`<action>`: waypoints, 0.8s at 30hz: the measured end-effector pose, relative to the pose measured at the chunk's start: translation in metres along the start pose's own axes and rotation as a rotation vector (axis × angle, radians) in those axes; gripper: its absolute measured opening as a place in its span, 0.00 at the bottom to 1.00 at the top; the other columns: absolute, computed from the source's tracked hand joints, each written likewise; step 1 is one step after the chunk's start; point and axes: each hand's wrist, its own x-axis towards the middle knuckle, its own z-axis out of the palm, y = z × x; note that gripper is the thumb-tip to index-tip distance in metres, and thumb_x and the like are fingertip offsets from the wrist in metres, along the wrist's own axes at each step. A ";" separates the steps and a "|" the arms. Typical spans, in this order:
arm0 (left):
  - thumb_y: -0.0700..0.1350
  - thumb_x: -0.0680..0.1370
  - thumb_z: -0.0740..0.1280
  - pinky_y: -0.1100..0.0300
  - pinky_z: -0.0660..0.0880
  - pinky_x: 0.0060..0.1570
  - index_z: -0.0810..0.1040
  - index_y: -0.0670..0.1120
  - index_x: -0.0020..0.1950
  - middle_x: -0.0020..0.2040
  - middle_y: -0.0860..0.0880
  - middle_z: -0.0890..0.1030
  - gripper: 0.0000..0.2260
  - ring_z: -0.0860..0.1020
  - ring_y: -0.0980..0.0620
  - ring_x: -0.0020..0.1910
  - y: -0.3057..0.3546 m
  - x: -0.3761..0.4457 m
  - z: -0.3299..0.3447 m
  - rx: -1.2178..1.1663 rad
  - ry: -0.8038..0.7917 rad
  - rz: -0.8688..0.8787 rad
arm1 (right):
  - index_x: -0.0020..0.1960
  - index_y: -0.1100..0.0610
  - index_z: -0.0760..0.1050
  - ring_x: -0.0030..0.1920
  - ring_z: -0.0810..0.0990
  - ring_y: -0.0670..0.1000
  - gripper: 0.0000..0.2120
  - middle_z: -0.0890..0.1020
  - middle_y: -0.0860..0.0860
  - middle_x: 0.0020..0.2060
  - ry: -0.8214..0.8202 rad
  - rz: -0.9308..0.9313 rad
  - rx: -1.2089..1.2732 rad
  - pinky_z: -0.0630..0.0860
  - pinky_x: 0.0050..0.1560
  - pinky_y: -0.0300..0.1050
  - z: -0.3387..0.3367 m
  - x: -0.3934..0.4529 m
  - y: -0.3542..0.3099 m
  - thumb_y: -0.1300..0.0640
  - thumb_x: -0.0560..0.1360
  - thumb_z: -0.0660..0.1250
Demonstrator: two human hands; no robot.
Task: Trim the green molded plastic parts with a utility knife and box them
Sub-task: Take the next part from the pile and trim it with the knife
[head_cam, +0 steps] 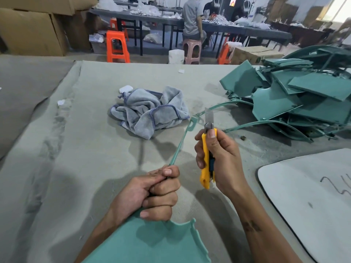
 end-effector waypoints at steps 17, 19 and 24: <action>0.40 0.85 0.57 0.62 0.66 0.24 0.73 0.40 0.52 0.33 0.49 0.62 0.08 0.58 0.55 0.26 0.000 0.002 -0.010 0.042 -0.059 0.023 | 0.50 0.58 0.79 0.28 0.78 0.51 0.17 0.78 0.50 0.29 0.207 0.144 -0.317 0.77 0.37 0.52 -0.006 0.008 0.008 0.47 0.86 0.60; 0.41 0.86 0.58 0.62 0.65 0.24 0.74 0.40 0.54 0.33 0.49 0.62 0.07 0.60 0.54 0.26 0.000 0.002 -0.010 0.048 -0.071 0.049 | 0.54 0.57 0.79 0.36 0.84 0.54 0.13 0.83 0.52 0.35 0.332 0.073 -0.690 0.81 0.45 0.56 -0.018 0.011 0.009 0.51 0.87 0.59; 0.43 0.86 0.58 0.62 0.62 0.23 0.76 0.39 0.56 0.32 0.50 0.61 0.11 0.60 0.55 0.25 0.004 -0.001 -0.015 0.025 -0.080 0.130 | 0.48 0.62 0.78 0.42 0.83 0.63 0.12 0.82 0.60 0.37 0.354 0.096 -0.906 0.80 0.45 0.52 -0.035 0.014 0.006 0.56 0.84 0.64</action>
